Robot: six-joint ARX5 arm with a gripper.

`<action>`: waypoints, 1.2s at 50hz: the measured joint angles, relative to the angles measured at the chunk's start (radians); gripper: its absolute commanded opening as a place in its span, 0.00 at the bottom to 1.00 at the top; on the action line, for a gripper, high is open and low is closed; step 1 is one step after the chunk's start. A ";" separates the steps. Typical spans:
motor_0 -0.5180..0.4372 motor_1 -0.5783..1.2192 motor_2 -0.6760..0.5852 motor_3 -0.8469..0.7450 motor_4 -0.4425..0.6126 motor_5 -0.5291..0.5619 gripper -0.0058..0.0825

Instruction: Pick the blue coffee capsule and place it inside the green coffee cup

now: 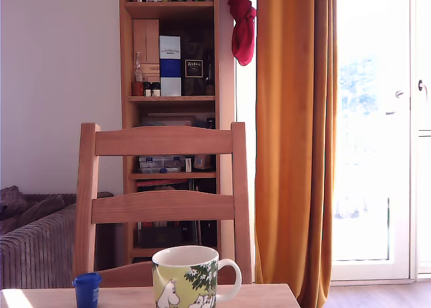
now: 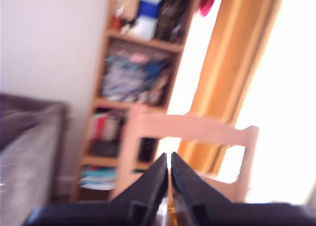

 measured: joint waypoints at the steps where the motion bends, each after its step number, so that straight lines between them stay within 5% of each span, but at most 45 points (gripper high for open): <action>1: 0.000 0.000 0.000 0.001 0.016 -0.011 0.05; 12: -0.019 0.114 0.003 -0.002 0.109 -0.056 0.05; 40: -0.218 0.925 0.094 0.245 0.049 0.023 0.06; 45: -0.245 1.066 0.171 0.252 0.039 0.047 0.19; 53: -0.263 1.290 0.292 0.233 0.042 0.052 0.59; 60: -0.269 1.499 0.409 0.112 0.066 0.086 0.74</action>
